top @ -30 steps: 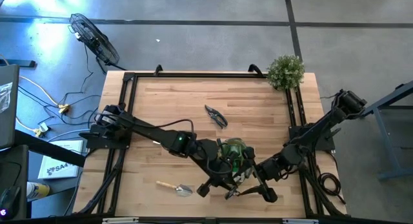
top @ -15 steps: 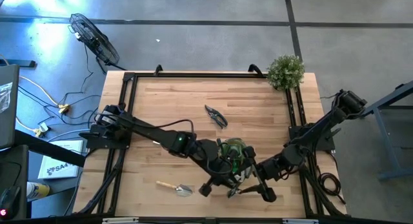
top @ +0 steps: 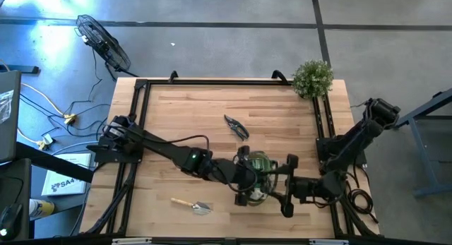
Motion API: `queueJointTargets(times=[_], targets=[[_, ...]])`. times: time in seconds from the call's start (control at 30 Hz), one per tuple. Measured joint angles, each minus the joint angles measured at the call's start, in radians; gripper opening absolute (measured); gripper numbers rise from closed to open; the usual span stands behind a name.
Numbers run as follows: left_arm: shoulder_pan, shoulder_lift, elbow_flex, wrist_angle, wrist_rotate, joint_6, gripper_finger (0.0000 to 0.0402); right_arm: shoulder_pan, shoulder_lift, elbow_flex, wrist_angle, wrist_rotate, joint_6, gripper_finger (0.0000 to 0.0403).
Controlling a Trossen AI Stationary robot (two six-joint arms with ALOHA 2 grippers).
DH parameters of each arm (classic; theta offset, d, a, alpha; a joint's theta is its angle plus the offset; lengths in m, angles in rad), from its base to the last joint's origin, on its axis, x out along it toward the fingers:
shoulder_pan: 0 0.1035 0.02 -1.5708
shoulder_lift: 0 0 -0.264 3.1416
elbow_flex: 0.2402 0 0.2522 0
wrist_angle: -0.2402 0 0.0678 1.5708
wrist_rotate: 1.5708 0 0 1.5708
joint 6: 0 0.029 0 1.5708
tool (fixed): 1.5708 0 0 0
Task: Pick & Place Garden tools in Gardening bag
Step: Put the bottom green shear scissors into the gardening bag
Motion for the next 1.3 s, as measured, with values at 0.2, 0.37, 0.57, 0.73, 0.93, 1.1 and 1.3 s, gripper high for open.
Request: queueJointTargets(times=[0.2, 0.37, 0.57, 0.73, 0.93, 1.1, 1.3], targets=[[-0.025, -0.001, 0.0, 0.018, -0.26, -0.014, 0.0052, 0.007, 0.0, 0.0, 0.016, 0.082, 0.003, 0.0258], [-0.037, -0.001, 0.0, 0.051, -0.371, -0.037, 0.0052, -0.014, 0.002, 0.0, 0.015, 0.096, 0.005, 0.0258], [-0.045, -0.001, 0.0, 0.048, -0.474, -0.041, 0.0052, -0.046, 0.002, 0.0, 0.017, 0.105, 0.006, 0.0258], [-0.044, -0.001, 0.0, 0.048, -0.49, -0.047, 0.0052, -0.065, 0.002, 0.0, 0.009, 0.105, 0.028, 0.0258], [-0.046, -0.001, 0.0, 0.051, -0.542, -0.04, 0.0052, -0.089, 0.002, 0.0, -0.058, 0.106, 0.091, 0.0258], [-0.046, -0.001, 0.0, 0.051, -0.542, -0.037, 0.0052, -0.102, 0.002, 0.0, -0.073, 0.106, 0.111, 0.0258], [-0.046, -0.001, 0.0, 0.049, -0.542, -0.037, 0.0052, -0.102, 0.002, 0.0, -0.073, 0.147, 0.105, 0.0258]])
